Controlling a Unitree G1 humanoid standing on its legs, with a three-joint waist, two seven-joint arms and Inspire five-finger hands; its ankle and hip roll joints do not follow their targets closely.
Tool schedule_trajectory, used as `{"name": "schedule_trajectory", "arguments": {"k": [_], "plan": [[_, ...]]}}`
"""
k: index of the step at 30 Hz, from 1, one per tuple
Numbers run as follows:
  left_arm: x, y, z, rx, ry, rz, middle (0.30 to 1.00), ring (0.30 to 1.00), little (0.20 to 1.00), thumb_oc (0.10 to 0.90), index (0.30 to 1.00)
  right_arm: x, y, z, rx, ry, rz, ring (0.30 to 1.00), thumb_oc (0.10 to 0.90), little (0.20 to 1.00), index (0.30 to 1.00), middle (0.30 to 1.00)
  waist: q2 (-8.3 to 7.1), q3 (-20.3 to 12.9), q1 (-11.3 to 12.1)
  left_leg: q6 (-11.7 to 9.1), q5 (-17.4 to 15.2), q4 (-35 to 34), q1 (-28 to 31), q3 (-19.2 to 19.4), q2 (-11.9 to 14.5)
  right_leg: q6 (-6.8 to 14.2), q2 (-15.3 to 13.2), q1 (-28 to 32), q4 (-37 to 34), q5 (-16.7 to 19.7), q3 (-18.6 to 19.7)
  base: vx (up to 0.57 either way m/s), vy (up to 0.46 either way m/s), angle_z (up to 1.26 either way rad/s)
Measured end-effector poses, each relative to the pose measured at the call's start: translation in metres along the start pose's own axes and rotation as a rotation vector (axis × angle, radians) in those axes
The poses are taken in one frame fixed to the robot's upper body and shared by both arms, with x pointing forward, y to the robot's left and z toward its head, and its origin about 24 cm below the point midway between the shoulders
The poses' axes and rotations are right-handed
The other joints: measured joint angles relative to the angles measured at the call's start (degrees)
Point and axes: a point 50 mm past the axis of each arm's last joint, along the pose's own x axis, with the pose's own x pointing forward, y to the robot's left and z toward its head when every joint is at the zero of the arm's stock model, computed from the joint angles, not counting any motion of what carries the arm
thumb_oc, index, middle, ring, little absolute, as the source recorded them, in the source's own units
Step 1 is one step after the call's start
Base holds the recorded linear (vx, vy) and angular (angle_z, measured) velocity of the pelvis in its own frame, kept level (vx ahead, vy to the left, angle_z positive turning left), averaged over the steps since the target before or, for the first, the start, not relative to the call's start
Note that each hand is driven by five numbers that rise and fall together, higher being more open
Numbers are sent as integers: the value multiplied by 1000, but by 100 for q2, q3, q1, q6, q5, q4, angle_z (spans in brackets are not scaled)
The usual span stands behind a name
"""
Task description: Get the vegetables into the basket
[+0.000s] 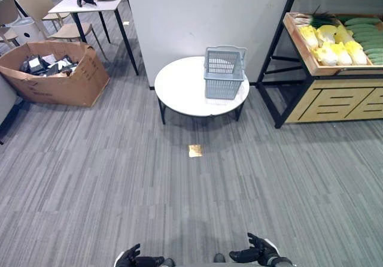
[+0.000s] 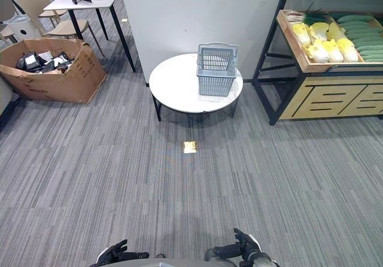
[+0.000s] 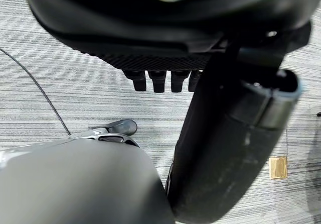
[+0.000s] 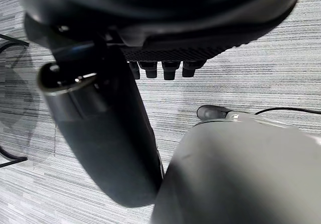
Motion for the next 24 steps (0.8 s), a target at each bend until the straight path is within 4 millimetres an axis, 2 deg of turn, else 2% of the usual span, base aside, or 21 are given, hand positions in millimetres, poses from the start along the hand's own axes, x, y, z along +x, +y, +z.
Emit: {"name": "schedule_trajectory", "arguments": {"k": [15,24], "plan": [[0,1,1,-2,-3,3,1000,1000,1000,900,1000,0,-4,0,-3,-1,-10,1000,900,1000,1000,1000,-18,8,-9,-3,1,-22,49,8,0,2,3,32,-3,-1,8,0,0,0],[0,5,3,3,-11,5,1000,1000,1000,900,1000,-4,-24,-2,17,3,-58,1000,900,1000,1000,1000,-22,17,-36,-6,-2,-29,42,44,11,5,11,6,-6,-4,42,12,-12,-1]]}}
